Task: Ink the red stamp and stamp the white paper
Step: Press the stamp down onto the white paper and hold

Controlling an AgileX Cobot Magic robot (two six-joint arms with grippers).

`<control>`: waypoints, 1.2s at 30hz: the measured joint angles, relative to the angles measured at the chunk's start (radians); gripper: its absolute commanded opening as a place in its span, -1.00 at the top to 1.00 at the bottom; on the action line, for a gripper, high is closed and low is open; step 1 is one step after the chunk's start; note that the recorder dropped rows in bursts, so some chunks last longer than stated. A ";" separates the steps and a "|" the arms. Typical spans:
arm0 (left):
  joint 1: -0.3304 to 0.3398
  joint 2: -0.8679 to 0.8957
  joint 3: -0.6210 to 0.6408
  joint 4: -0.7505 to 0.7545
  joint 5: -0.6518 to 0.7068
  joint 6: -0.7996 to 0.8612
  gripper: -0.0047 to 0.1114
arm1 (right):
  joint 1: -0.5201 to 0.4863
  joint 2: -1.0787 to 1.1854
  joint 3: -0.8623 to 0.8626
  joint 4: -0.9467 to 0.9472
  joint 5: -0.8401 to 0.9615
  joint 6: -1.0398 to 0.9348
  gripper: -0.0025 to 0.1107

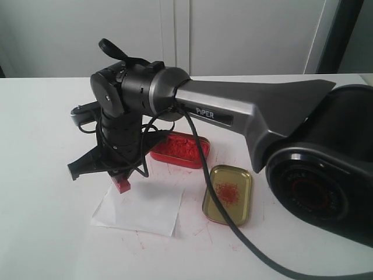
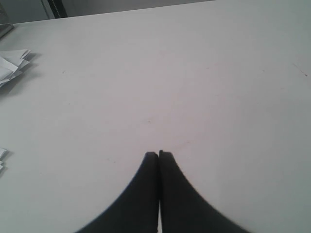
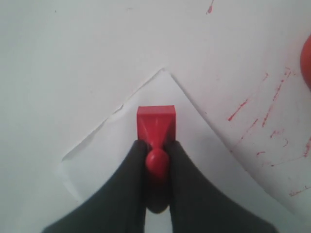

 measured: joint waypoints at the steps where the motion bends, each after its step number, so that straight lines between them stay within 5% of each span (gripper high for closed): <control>1: 0.000 0.000 0.000 0.000 0.000 0.000 0.92 | 0.000 0.000 0.000 0.000 -0.006 0.000 0.96; 36: 0.000 0.000 0.000 0.000 0.000 0.000 0.92 | 0.000 0.000 -0.029 0.000 0.035 0.000 0.96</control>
